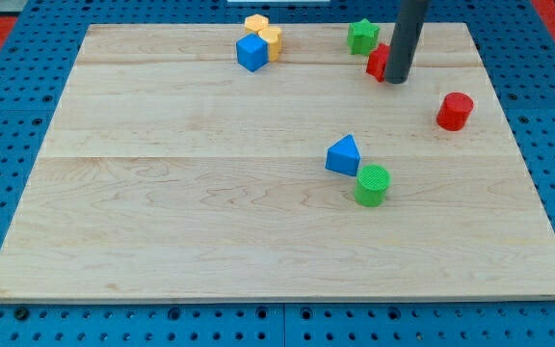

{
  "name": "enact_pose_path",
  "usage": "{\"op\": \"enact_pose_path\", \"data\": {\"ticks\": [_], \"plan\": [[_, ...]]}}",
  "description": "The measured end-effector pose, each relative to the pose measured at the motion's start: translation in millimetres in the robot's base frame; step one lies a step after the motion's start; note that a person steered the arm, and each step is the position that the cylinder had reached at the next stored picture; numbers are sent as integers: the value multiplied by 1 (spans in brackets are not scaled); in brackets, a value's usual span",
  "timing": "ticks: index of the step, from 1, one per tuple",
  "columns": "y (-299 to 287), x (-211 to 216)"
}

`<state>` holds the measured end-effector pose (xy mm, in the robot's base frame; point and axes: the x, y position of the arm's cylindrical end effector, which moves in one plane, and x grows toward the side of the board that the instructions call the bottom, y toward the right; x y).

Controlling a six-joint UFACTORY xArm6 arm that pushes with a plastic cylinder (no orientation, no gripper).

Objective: Move red circle closer to the red star

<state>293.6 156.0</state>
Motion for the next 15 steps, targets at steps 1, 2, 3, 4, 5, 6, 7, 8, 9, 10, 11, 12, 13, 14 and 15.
{"op": "enact_pose_path", "data": {"ticks": [1,2,3,4,5,6,7,8,9,10,11,12,13,14,15], "plan": [[-13,-20],[-22,3],[64,34],[152,28],[151,56],[142,95],[120,101],[73,73],[9,63],[-8,67],[-8,90],[-23,96],[-69,93],[-77,89],[-71,71]]}}
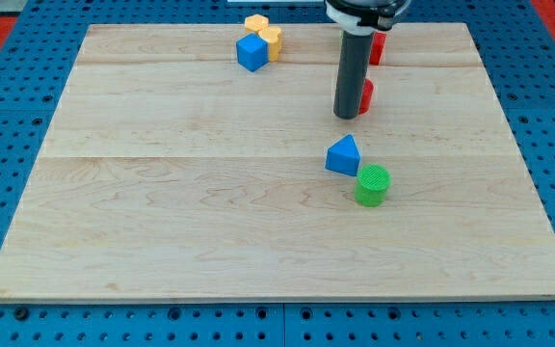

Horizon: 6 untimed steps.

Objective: Move red circle closer to the red star

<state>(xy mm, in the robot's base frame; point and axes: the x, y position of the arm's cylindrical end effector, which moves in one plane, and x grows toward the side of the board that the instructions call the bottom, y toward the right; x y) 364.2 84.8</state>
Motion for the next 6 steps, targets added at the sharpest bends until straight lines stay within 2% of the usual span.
{"op": "enact_pose_path", "data": {"ticks": [4,6], "plan": [[25,-2],[38,-50]]}}
